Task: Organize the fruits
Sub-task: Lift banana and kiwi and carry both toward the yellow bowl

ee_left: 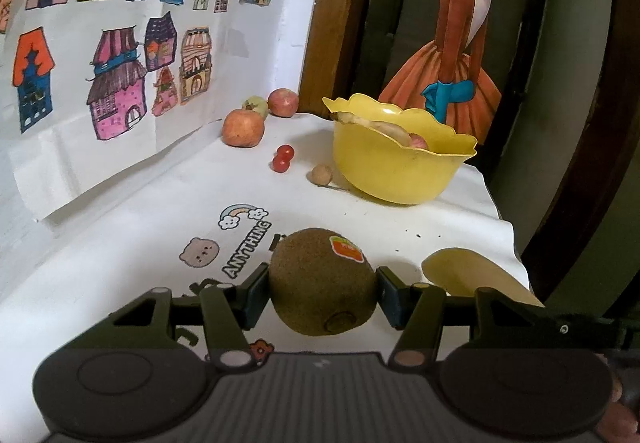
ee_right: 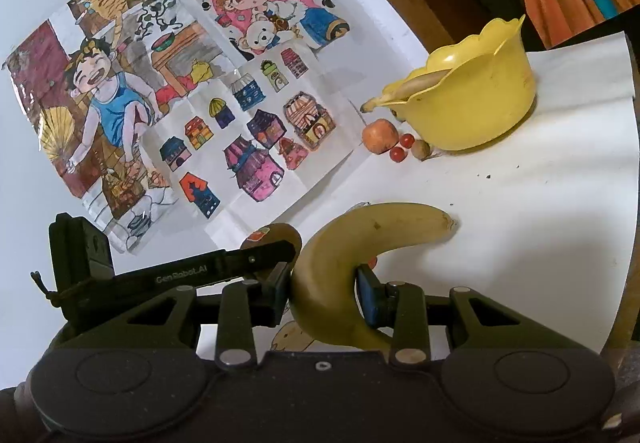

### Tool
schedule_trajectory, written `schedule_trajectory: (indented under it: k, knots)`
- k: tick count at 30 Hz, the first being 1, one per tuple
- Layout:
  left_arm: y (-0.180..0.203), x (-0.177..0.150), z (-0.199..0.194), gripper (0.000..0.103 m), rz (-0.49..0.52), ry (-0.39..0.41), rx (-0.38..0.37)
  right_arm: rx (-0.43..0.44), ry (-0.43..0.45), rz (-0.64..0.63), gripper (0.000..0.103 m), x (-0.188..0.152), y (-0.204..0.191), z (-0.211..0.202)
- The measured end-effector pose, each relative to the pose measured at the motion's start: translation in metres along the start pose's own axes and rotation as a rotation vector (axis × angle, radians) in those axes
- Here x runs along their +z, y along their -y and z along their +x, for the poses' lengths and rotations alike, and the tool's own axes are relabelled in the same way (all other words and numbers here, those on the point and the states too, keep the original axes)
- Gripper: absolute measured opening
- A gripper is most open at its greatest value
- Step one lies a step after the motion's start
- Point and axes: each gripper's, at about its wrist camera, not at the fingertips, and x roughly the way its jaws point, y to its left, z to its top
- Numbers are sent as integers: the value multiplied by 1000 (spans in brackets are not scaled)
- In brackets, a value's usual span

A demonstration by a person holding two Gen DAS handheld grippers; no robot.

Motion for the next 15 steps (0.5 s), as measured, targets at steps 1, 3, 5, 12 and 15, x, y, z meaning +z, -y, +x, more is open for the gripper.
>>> schedule_trajectory:
  k: [1, 3, 5, 12, 15]
  knots:
    - [1, 1, 1, 62, 1, 2, -2, 3, 4, 1, 38, 2, 0, 0]
    - [2, 4, 4, 62, 3, 5, -6, 4, 11, 0, 38, 5, 1, 0]
    - [3, 9, 7, 62, 7, 11, -10, 6, 19, -4, 38, 9, 2, 1]
    - [10, 33, 24, 62, 14, 28, -25, 24, 40, -3, 38, 26, 12, 8]
    - [15, 48, 33, 62, 24, 46, -32, 26, 58, -18, 38, 37, 15, 9]
